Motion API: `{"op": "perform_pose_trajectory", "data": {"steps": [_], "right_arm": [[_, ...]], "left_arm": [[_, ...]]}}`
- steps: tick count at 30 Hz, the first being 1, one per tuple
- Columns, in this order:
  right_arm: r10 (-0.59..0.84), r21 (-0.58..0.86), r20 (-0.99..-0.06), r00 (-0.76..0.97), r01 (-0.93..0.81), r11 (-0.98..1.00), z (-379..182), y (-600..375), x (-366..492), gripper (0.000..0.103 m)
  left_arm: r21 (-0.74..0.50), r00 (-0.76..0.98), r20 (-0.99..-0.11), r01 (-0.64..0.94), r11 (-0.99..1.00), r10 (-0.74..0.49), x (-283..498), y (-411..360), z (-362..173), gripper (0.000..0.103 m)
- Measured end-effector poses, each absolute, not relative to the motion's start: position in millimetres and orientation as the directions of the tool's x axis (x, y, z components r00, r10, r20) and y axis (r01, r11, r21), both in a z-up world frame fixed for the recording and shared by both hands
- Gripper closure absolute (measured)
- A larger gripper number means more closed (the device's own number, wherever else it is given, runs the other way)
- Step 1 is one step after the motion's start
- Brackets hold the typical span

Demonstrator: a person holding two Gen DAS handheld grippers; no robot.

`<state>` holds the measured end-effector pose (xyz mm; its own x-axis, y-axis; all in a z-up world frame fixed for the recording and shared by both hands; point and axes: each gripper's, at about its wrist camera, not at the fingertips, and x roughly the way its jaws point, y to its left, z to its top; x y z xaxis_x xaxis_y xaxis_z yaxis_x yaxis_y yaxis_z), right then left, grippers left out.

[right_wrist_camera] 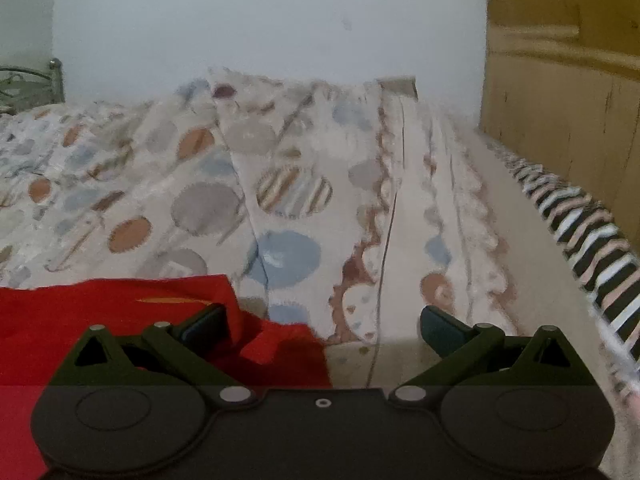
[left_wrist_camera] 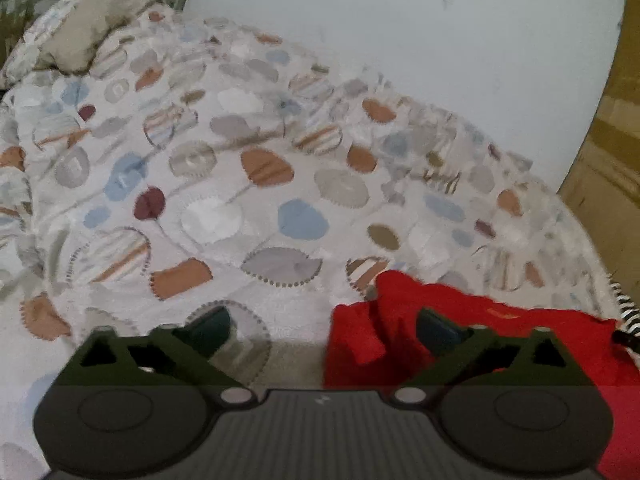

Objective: Fold small clothes

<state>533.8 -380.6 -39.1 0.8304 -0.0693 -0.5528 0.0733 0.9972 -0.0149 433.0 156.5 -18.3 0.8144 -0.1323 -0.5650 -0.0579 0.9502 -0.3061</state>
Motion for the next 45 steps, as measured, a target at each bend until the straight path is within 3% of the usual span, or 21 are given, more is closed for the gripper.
{"op": "perform_pose_trajectory", "data": {"steps": [4,11,19,26,35,40,45], "right_arm": [[-0.087,-0.111,-0.502,0.86,0.036,0.993,-18,-377,499,0.001],[-0.05,-0.05,-0.463,0.885,0.03,0.998,9,-377,426,0.0],[0.063,-0.081,-0.435,0.898,-0.109,0.991,4,-318,359,0.0],[0.131,-0.106,-0.416,0.9,-0.191,0.976,-2,-262,345,0.0],[0.13,-0.144,-0.44,0.889,-0.213,0.966,-5,-233,346,0.0],[0.072,-0.326,-0.445,0.893,-0.236,0.915,-41,-218,348,0.0],[0.133,-0.184,-0.448,0.884,-0.236,0.954,-57,-239,350,0.0]], "left_arm": [[-0.315,0.838,-0.527,-0.04,0.948,-0.139,394,155,-2,0.001],[-0.333,0.821,-0.555,-0.073,0.94,-0.133,330,144,-4,0.0],[-0.371,0.832,-0.533,-0.068,0.926,-0.153,271,120,-20,0.0],[-0.294,0.897,-0.434,-0.053,0.954,-0.083,224,96,-23,0.0],[-0.318,0.933,-0.357,-0.08,0.945,-0.041,194,93,-40,0.0],[-0.348,0.928,-0.373,-0.133,0.928,-0.007,179,100,-60,0.0],[-0.389,0.934,-0.357,-0.166,0.906,0.018,169,108,-68,0.0]]}}
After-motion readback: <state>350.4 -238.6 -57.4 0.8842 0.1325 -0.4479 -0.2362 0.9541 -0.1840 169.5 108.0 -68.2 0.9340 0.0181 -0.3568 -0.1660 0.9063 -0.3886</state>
